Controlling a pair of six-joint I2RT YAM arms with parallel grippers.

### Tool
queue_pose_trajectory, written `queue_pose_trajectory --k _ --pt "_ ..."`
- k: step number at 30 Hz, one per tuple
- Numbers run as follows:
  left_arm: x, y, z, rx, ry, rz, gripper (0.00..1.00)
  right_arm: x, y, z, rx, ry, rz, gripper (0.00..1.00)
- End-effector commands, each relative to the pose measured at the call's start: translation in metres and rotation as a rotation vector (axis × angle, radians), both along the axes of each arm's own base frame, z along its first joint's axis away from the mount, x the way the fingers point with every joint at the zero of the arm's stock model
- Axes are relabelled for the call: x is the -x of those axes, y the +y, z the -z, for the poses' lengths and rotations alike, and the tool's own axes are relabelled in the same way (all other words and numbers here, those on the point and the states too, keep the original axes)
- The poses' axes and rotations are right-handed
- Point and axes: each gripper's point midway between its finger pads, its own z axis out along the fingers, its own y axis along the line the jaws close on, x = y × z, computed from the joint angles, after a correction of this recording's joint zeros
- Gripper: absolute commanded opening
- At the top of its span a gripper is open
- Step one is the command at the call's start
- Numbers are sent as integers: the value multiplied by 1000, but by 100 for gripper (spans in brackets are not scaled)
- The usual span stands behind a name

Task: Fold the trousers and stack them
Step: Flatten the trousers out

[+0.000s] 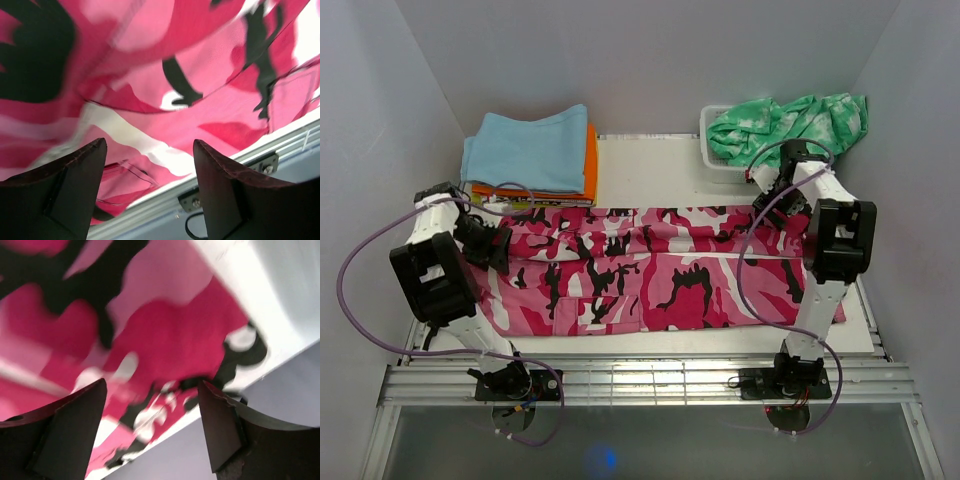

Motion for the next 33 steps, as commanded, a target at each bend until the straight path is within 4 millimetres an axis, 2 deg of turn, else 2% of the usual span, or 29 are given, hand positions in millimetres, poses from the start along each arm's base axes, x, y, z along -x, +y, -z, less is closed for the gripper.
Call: queue_pose_trajectory --k 1,2,4,5,7,8,9,11,12,13,14,15,16,18,19,21,22,24,26,28,30,31,32,33 --pt "-25 -20 -51 123 -166 -2 80 45 36 -75 -192 -76 -81 78" --pt "-29 -19 -56 120 -178 -7 80 67 38 -62 -204 -22 -89 77" --pt "-28 -17 -53 105 -171 -7 80 98 41 -62 -208 39 -132 70" --pt "-22 -18 -45 103 -147 -6 80 120 41 -47 -211 106 -135 69" --pt "-21 -11 -33 64 -150 5 80 140 38 -36 -192 155 -151 64" --pt "-18 -10 -28 55 -143 6 80 158 37 -20 -190 209 -151 63" --pt "-12 -11 -18 54 -120 6 79 165 35 -15 -177 217 -149 60" --pt "-10 -7 -7 31 -113 8 79 165 26 -1 -122 193 -147 59" --pt "-3 -8 3 29 -90 11 79 181 20 15 -89 232 -140 58" --pt "-5 -5 8 13 -102 13 79 185 9 20 -35 232 -126 56" --pt "-2 -2 14 -9 -89 18 79 179 3 28 -1 196 -118 54" --pt "5 -3 21 -4 -67 24 78 197 -4 43 26 241 -108 53" --pt "8 -3 25 -12 -62 30 78 204 -19 48 78 255 -85 52" --pt "17 -1 31 -28 -43 61 77 214 -35 60 115 275 -77 51" --pt "30 -4 37 -23 -10 78 77 234 -49 67 131 322 -42 51" --pt "44 -7 39 -25 0 143 75 252 -69 70 142 357 -21 50" --pt "61 -12 43 -8 38 168 74 267 -75 72 153 390 -19 50" --pt "72 -14 40 -16 27 227 72 283 -88 66 165 402 -28 49" --pt "88 -22 37 14 52 260 71 298 -89 63 169 422 -60 49" --pt "96 -27 28 34 46 294 70 301 -82 52 133 403 -103 50" --pt "91 -29 16 45 17 310 70 282 -74 34 87 345 -120 52" --pt "91 -36 5 87 -1 315 70 280 -60 28 23 346 -123 53" --pt "83 -38 -3 95 -30 299 71 270 -56 20 2 324 -116 53" --pt "61 -34 -22 84 -104 284 72 242 -57 2 -9 265 -107 54"
